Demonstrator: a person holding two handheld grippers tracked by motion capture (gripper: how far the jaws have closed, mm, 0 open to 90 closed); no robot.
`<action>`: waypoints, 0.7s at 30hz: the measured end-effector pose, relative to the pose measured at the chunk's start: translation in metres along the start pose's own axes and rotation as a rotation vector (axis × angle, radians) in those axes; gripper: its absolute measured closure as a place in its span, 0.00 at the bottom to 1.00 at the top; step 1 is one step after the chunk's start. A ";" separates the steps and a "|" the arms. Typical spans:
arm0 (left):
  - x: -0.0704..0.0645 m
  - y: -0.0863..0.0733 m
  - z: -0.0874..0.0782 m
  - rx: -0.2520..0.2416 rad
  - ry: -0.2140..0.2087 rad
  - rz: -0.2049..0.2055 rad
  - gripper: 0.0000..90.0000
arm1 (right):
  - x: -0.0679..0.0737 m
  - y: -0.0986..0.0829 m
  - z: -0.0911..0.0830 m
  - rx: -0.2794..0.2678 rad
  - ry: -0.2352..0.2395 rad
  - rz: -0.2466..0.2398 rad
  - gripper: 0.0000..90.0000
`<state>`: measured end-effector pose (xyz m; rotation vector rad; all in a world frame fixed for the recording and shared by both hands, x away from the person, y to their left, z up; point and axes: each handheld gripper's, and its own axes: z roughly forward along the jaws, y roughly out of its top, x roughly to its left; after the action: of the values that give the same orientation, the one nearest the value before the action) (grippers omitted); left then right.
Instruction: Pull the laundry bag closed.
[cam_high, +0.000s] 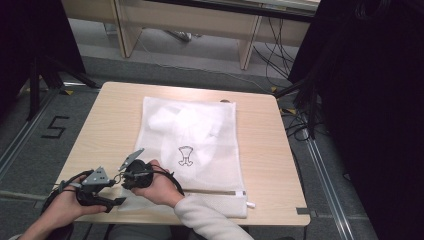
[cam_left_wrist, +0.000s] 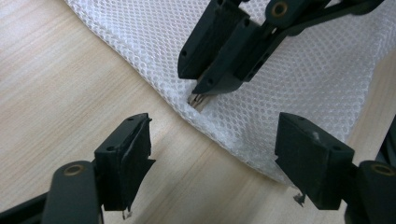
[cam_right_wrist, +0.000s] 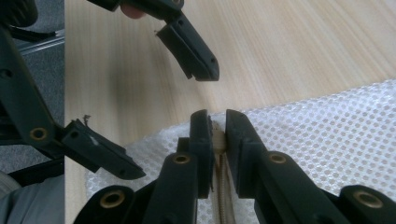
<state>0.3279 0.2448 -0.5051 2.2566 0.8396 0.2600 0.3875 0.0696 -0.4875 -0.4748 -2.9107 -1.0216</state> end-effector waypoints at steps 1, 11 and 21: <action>0.000 0.000 0.000 0.001 -0.003 -0.003 0.30 | -0.001 0.001 -0.001 0.001 -0.011 -0.023 0.91; 0.001 0.004 0.004 -0.016 -0.032 -0.054 0.31 | 0.001 0.010 -0.020 -0.027 -0.020 -0.055 0.91; -0.001 0.008 0.011 -0.041 -0.075 -0.127 0.42 | 0.001 0.015 -0.031 -0.040 -0.034 -0.043 0.91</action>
<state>0.3358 0.2340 -0.5072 2.1509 0.9256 0.1318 0.3884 0.0616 -0.4536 -0.4372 -2.9480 -1.0898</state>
